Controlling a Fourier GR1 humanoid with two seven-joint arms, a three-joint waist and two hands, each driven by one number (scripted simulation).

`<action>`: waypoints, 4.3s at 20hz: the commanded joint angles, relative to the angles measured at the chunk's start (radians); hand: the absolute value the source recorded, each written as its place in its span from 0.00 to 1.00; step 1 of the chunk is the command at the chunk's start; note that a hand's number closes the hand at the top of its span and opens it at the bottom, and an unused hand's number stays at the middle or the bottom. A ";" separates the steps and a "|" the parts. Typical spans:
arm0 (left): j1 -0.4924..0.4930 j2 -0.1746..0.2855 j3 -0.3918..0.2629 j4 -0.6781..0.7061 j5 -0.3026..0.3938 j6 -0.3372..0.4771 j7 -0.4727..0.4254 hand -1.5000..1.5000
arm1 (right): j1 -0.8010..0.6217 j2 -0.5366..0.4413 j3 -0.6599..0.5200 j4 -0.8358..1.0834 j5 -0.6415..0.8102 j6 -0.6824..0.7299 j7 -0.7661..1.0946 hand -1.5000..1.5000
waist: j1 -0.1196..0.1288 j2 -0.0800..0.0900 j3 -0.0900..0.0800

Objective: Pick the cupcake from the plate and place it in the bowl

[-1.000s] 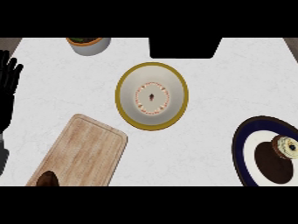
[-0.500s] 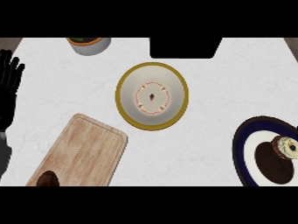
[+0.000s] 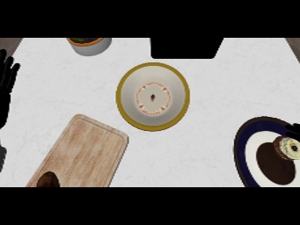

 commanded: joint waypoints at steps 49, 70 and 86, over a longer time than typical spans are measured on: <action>-0.134 -0.113 0.027 -0.009 -0.094 -0.098 0.034 0.50 | -0.760 0.173 -0.098 0.850 0.355 -0.215 -0.059 1.00 | 0.139 0.059 0.010; -0.086 -0.119 0.033 0.007 -0.111 -0.083 0.038 0.50 | -1.199 0.099 -0.286 1.119 0.123 0.008 -0.375 1.00 | 0.081 0.022 0.003; -0.062 -0.090 0.075 0.023 -0.116 -0.077 0.027 0.50 | -1.462 0.309 -0.174 1.176 0.092 0.261 -0.193 1.00 | 0.025 0.003 -0.001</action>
